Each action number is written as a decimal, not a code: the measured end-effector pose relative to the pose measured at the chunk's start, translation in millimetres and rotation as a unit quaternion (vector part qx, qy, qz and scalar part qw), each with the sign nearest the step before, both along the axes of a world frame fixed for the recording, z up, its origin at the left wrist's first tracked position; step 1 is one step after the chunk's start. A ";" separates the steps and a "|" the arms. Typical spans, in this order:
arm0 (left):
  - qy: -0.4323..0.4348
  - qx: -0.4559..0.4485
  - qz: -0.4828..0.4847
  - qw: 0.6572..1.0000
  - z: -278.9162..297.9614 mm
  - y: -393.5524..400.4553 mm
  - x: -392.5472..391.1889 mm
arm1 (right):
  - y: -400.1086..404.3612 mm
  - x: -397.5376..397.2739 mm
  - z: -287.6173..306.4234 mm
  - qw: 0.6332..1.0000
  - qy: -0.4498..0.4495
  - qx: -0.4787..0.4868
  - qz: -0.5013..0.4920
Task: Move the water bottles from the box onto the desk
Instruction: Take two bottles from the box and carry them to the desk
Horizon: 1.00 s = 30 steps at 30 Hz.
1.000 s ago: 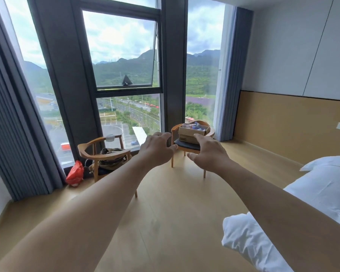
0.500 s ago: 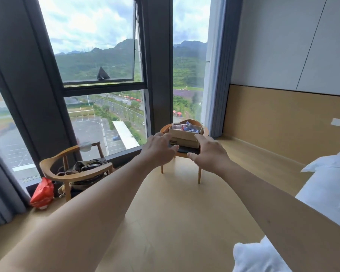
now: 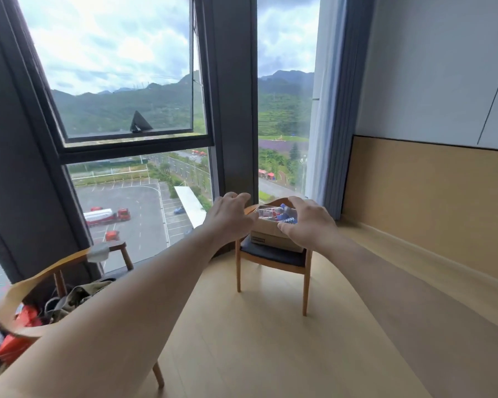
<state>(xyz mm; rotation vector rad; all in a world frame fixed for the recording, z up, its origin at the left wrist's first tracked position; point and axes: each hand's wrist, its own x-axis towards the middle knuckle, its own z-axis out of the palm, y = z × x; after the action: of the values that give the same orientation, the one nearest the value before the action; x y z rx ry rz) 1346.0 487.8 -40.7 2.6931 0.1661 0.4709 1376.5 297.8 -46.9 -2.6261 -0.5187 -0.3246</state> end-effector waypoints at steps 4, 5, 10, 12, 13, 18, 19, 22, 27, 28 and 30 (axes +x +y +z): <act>0.015 -0.008 0.003 1.000 -7.5 17.6 88.6 | 21.2 85.5 -4.0 1.000 0.018 0.002 0.007; 0.021 -0.010 0.004 1.000 -11.0 21.8 110.2 | 26.3 105.3 -7.7 1.000 0.021 0.001 0.008; 0.038 0.003 -0.021 0.999 -36.7 42.3 224.0 | 47.3 205.4 -33.4 1.000 0.029 -0.009 -0.008; 0.041 0.002 -0.033 0.999 -46.2 51.9 272.3 | 55.7 248.7 -43.8 0.999 0.032 -0.015 -0.020; 0.041 0.006 -0.039 0.998 -50.2 57.8 297.3 | 60.4 271.0 -48.0 0.999 0.034 -0.016 -0.026; 0.053 0.020 -0.073 0.996 -53.6 91.1 427.2 | 91.0 384.8 -53.1 0.997 0.053 0.001 -0.057; 0.057 0.021 -0.078 0.995 -51.5 97.6 453.9 | 97.8 408.8 -51.9 0.996 0.058 0.000 -0.065; 0.060 0.028 -0.092 0.994 -46.1 112.1 521.5 | 113.4 469.2 -49.4 0.995 0.065 0.004 -0.081; 0.074 0.021 -0.113 0.991 -57.8 128.6 619.3 | 131.4 562.5 -62.1 0.990 0.101 -0.001 -0.101; 0.077 0.018 -0.116 0.990 -63.5 131.4 636.8 | 134.4 581.0 -66.6 0.989 0.106 -0.002 -0.105; 0.085 0.011 -0.119 0.989 -76.8 137.3 672.3 | 141.4 617.9 -77.9 0.988 0.114 -0.001 -0.108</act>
<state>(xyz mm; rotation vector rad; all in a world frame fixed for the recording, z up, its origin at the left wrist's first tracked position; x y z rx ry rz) 2018.3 625.1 -117.5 2.7261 -0.1146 0.1709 1994.4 439.1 -124.9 -2.6801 -0.1575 -0.0861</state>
